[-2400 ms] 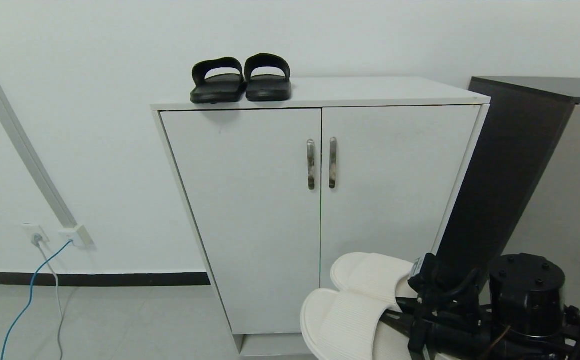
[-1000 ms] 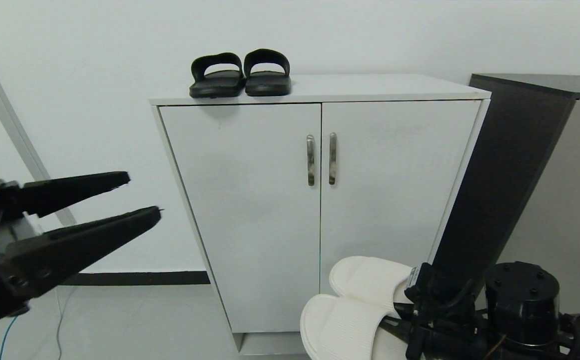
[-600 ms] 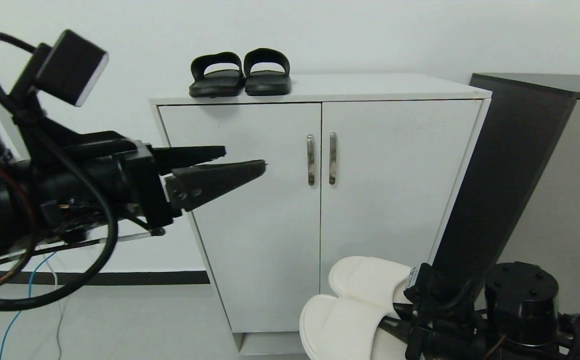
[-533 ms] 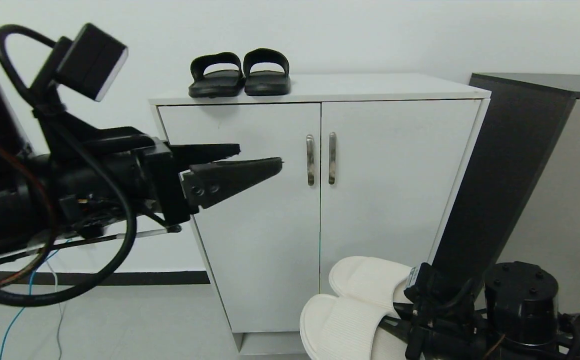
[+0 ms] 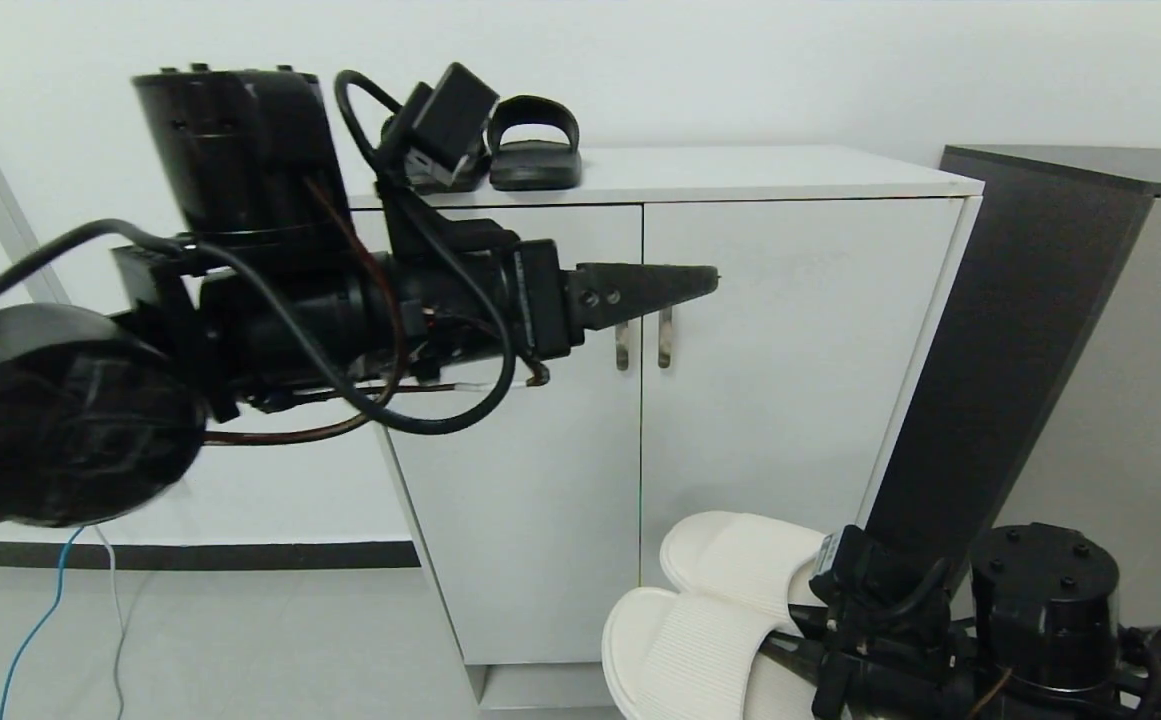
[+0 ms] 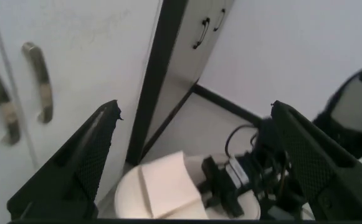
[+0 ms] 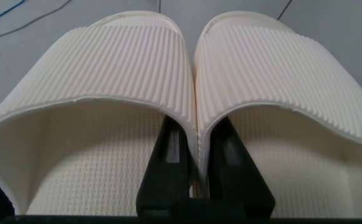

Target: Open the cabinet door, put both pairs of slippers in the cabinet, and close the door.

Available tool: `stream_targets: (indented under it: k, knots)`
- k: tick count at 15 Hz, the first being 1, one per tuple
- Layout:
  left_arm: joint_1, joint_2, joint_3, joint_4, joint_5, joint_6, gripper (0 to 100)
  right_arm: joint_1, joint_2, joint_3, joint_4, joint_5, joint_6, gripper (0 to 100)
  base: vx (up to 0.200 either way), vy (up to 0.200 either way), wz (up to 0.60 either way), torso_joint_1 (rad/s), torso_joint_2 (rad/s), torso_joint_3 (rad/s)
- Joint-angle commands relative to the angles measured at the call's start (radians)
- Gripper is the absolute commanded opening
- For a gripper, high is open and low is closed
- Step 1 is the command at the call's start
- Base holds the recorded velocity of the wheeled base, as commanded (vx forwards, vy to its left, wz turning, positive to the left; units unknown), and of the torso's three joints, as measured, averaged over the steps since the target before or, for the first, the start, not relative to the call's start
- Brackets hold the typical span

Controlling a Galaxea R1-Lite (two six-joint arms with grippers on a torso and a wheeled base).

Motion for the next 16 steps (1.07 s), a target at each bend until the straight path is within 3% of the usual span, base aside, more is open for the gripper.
stream_targets:
  k: [1,4,7,9,14,16]
  knots:
    - [0.001,0.167,-0.108,-0.035,-0.015,-0.044,100,0.001,-0.006,0.001,0.0,0.0,-0.001,0,0.0,0.0,0.0,0.0,0.0,0.0]
    - [0.007,0.257,-0.171,-0.039,-0.009,-0.076,100,-0.002,-0.009,0.001,0.0,0.0,-0.002,0,0.0,0.0,0.0,0.0,0.0,0.0]
    - [0.036,0.282,-0.176,-0.041,0.008,-0.08,100,-0.002,-0.009,0.003,0.0,0.0,-0.002,0,0.0,0.0,0.0,0.0,0.0,0.0]
    - [0.035,0.279,-0.176,-0.041,0.089,-0.08,100,-0.002,-0.007,0.003,0.0,0.0,-0.002,0,0.0,0.0,0.0,0.0,0.0,0.0]
    - [0.03,0.334,-0.243,-0.036,0.177,-0.079,100,-0.003,0.003,0.005,0.001,0.0,-0.004,0,0.0,0.0,0.0,0.0,0.0,0.0]
    - [0.027,0.363,-0.282,-0.03,0.178,-0.08,100,-0.003,0.01,0.005,0.001,0.0,-0.004,0,0.0,0.0,0.0,0.0,0.0,0.0]
